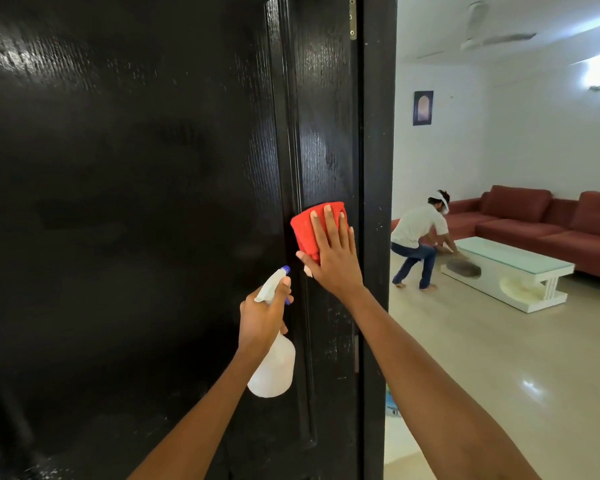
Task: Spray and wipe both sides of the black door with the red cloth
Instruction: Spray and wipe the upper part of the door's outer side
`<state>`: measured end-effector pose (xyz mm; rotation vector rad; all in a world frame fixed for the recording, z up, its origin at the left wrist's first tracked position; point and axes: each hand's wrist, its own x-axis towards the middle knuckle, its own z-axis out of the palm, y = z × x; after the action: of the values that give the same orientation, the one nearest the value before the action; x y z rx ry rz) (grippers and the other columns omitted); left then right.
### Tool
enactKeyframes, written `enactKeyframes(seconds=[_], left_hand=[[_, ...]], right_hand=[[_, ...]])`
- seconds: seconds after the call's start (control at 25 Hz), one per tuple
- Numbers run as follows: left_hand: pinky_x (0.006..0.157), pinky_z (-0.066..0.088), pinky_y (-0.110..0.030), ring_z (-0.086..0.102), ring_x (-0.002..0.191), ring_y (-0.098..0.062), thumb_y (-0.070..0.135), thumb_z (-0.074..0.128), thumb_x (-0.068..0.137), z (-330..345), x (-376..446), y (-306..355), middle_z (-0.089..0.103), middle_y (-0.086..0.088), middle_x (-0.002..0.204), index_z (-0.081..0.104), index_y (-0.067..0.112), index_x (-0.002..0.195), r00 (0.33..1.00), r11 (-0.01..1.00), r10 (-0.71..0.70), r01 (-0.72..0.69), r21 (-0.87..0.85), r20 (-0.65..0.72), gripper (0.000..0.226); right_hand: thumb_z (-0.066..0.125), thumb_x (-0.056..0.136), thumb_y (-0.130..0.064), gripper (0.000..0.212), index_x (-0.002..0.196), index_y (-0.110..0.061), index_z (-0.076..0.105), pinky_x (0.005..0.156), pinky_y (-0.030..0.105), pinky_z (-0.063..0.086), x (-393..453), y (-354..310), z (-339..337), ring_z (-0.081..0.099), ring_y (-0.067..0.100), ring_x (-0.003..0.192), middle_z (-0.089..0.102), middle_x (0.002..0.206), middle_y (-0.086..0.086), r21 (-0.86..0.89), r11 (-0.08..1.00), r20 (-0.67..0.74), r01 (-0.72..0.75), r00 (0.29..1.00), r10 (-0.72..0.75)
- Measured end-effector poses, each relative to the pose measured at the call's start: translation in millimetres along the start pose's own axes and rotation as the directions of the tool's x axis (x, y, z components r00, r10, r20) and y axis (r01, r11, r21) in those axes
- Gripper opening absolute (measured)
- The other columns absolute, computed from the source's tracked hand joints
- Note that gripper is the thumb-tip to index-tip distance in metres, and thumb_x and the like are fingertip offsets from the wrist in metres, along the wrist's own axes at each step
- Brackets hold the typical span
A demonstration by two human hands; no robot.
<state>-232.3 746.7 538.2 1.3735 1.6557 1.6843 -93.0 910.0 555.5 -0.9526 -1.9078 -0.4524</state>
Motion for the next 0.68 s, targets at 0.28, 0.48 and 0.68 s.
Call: enactKeyframes(seconds=[0.28, 0.48, 0.68], left_hand=[[0.046, 0.05, -0.017, 0.059, 0.046, -0.015, 0.049, 0.059, 0.097, 5, -2, 3, 0.072, 0.003, 0.09, 0.068, 0.009, 0.116, 0.999, 1.0, -0.023, 0.023, -0.011, 0.034, 0.045], [0.044, 0.051, -0.018, 0.058, 0.045, -0.012, 0.053, 0.058, 0.096, 21, -3, -2, 0.07, 0.001, 0.084, 0.067, 0.01, 0.113, 0.991, 0.994, -0.103, 0.1, 0.043, 0.08, 0.047], [0.046, 0.049, -0.023, 0.068, 0.064, -0.014, 0.06, 0.06, 0.092, 30, 2, -10, 0.071, -0.005, 0.086, 0.064, 0.011, 0.106, 0.961, 0.958, -0.263, 0.249, 0.144, 0.086, 0.051]], right_hand=[[0.035, 0.102, -0.062, 0.083, 0.163, -0.027, -0.008, 0.122, 0.063, 0.022, 23, 35, -29, -0.004, 0.037, 0.158, -0.007, 0.172, 0.006, -0.006, 0.999, 0.035, -0.035, 0.999, 0.035], [0.036, 0.1, -0.064, 0.083, 0.163, -0.027, -0.002, 0.113, 0.069, 0.035, 52, 37, -46, 0.002, 0.047, 0.155, -0.003, 0.171, 0.012, 0.039, 0.999, 0.053, 0.0, 0.999, -0.002], [0.037, 0.099, -0.068, 0.085, 0.163, -0.029, -0.002, 0.115, 0.07, 0.03, 42, 42, -39, -0.005, 0.045, 0.156, -0.006, 0.172, 0.011, -0.002, 0.999, 0.081, 0.033, 0.996, -0.033]])
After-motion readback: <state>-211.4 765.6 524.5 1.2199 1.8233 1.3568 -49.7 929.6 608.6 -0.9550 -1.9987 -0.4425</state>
